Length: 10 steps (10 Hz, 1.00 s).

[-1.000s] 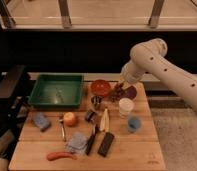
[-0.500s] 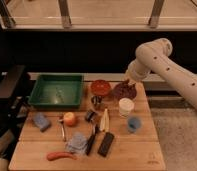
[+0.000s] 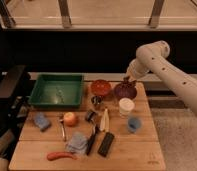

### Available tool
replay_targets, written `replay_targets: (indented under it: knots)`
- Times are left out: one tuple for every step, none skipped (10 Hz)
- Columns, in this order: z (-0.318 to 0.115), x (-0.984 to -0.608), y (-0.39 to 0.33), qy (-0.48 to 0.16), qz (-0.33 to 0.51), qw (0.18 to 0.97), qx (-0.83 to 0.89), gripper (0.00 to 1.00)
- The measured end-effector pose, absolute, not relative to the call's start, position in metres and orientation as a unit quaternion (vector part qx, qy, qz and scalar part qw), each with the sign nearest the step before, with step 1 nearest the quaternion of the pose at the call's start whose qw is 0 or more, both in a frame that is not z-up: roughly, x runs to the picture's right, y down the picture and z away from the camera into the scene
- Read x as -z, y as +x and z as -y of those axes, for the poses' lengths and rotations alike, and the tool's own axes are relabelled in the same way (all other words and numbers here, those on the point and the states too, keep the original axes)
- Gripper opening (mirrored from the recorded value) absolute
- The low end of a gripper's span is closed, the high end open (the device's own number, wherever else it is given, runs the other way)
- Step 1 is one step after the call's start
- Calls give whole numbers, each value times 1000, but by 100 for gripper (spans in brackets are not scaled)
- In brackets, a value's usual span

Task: Place grapes in purple bowl

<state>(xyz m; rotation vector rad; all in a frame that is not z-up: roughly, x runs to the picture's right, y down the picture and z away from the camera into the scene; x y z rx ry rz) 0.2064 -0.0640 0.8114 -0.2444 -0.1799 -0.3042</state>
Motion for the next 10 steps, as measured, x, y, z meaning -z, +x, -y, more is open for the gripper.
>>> replay_targets:
  knots:
    - [61,-824,208,-118,93,978,142,26]
    - [58,-839,213,-118,103,979,131,38]
    - [58,-845,214,-118,109,979,126,46]
    - [55,-852,212,-122,115,978,122,56]
    - [51,-860,211,-126,119,978,117,68]
    - [49,-863,213,-128,120,978,114,72]
    - [47,-865,216,-130,121,978,108,78]
    - [47,-865,218,-130,121,978,107,78]
    - [47,-865,217,-130,121,978,108,78]
    - [47,-865,216,-130,121,978,108,78]
